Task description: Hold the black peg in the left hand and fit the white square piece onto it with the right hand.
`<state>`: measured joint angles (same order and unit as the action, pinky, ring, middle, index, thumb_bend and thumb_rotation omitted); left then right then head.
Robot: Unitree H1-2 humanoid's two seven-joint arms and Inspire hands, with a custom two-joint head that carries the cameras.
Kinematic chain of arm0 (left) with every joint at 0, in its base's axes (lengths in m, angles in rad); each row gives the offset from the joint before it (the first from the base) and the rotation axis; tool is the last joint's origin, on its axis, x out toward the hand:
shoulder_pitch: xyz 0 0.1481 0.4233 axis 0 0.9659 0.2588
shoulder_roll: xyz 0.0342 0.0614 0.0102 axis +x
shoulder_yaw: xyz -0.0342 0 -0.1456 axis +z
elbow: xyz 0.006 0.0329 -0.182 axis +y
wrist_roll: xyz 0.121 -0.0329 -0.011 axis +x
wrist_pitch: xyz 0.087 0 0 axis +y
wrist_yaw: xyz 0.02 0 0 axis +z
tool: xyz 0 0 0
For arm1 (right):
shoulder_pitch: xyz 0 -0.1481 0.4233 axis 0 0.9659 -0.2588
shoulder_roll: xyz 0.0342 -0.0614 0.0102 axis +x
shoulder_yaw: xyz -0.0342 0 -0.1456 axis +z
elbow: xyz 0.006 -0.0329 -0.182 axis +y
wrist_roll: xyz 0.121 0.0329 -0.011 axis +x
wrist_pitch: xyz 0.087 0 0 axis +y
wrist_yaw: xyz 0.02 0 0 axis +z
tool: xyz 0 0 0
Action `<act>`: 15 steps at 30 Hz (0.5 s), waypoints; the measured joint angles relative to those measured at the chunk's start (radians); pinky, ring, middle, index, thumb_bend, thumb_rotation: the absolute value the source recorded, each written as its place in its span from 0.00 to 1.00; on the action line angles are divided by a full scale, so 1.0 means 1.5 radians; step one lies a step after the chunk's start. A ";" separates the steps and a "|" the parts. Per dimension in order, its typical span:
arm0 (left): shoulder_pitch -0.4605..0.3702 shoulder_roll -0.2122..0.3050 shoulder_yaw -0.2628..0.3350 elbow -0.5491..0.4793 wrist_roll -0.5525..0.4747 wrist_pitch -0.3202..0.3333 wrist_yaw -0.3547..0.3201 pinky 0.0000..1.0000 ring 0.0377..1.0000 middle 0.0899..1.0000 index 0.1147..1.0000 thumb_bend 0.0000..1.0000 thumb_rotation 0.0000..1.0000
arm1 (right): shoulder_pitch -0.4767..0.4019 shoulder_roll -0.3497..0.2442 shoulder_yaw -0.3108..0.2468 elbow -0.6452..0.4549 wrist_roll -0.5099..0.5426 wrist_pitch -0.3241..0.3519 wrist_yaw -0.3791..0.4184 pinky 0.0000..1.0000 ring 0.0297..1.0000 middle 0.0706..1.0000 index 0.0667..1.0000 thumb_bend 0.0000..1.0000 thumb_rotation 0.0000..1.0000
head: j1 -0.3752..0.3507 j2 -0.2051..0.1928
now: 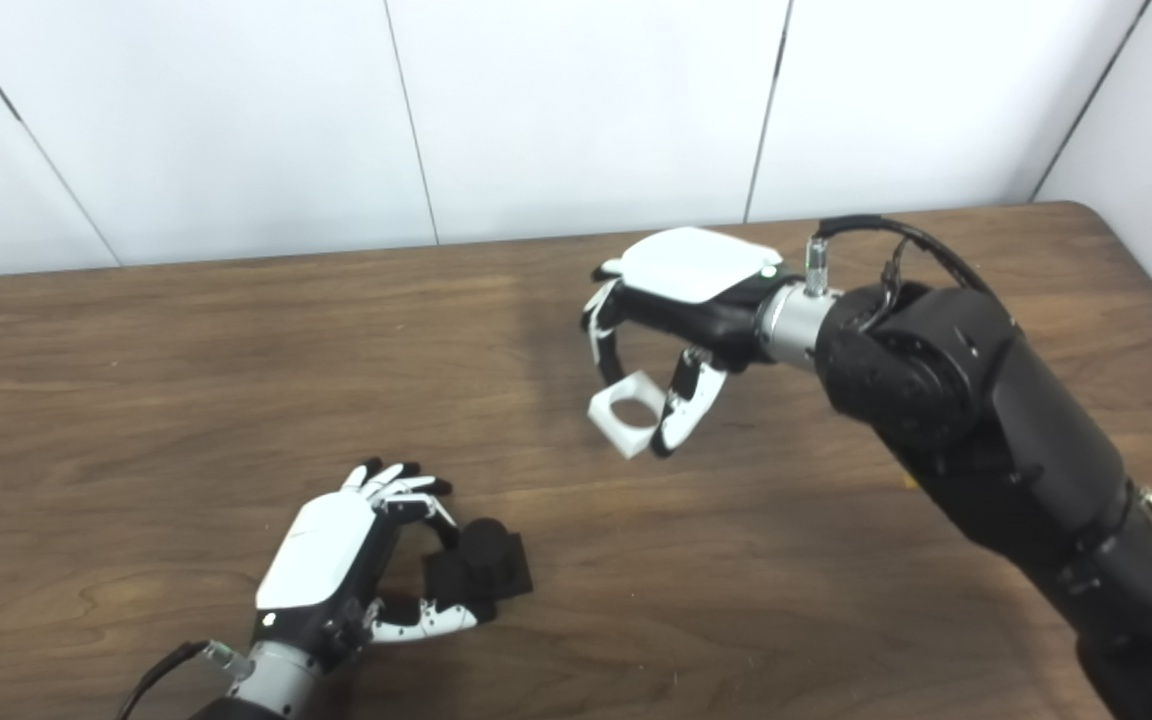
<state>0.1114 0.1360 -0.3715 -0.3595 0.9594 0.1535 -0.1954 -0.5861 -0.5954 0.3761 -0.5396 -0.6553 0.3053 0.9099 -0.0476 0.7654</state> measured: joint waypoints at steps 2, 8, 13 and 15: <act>-0.001 -0.003 -0.003 0.001 0.004 0.004 0.000 1.00 0.91 0.78 0.42 0.52 0.05 | 0.000 0.012 0.004 -0.013 0.008 -0.001 0.006 0.87 0.95 0.80 0.45 0.52 0.13 | 0.005 0.003; -0.006 -0.004 -0.009 0.001 0.014 0.011 -0.001 1.00 0.91 0.78 0.42 0.52 0.05 | 0.001 0.051 0.034 -0.046 0.007 0.003 0.035 0.89 0.95 0.81 0.45 0.52 0.13 | 0.005 0.008; -0.010 -0.004 -0.014 0.005 0.014 0.014 0.001 1.00 0.90 0.78 0.42 0.52 0.05 | 0.004 0.089 0.050 -0.047 -0.009 -0.001 0.042 0.88 0.95 0.81 0.45 0.52 0.13 | 0.007 0.009; -0.011 -0.004 -0.016 0.007 0.014 0.014 0.005 1.00 0.90 0.78 0.42 0.52 0.05 | 0.009 0.101 0.059 -0.043 -0.019 -0.005 0.041 0.87 0.95 0.81 0.45 0.52 0.13 | 0.007 0.010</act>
<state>0.0946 0.1302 -0.3951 -0.3484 0.9803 0.1739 -0.1874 -0.5730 -0.4439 0.4639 -0.6048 -0.6833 0.2983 0.9720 -0.0368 0.7808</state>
